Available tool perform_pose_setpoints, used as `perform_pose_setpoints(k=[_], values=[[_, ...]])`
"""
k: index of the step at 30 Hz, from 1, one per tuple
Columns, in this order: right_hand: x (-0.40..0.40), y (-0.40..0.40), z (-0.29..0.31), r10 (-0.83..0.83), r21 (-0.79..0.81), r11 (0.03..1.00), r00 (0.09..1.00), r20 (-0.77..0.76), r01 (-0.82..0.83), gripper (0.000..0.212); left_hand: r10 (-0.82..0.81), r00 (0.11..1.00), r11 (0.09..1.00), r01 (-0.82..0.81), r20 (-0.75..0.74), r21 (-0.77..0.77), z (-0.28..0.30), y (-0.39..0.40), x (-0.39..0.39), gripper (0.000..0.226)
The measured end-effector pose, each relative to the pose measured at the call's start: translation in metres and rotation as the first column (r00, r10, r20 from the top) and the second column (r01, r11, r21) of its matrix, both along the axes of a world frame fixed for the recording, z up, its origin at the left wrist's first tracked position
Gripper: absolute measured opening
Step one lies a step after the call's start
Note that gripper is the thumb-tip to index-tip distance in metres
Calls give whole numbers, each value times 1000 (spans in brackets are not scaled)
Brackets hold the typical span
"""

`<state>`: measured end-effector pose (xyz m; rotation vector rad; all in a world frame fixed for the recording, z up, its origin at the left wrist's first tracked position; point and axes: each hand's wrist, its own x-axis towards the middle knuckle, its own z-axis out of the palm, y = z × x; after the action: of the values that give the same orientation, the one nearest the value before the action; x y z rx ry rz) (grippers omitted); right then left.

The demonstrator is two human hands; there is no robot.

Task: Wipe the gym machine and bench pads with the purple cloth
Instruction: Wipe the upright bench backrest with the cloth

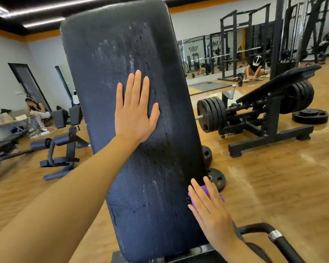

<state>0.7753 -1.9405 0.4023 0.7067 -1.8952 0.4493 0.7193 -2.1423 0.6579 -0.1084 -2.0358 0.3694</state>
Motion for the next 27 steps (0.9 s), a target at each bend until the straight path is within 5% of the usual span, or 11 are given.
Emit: perform_pose_setpoints(k=[9,18,24,27], values=[[-46,-41,104,-32,-188,982,994,-105,12,33,-6,1000,1000,6,6,-2,0,-1,1,68],[-2,-7,-18,-20,-18,1000,1000,1,20,35,14,1000,1000,-14,4,12,-3,2,-1,67],[-46,-35,108,-78,-265,963,993,-86,53,33,-6,1000,1000,6,-2,3,-2,1,1,66],[-54,-40,123,-75,-274,961,991,-106,44,34,-10,1000,1000,10,17,11,-2,0,2,66]])
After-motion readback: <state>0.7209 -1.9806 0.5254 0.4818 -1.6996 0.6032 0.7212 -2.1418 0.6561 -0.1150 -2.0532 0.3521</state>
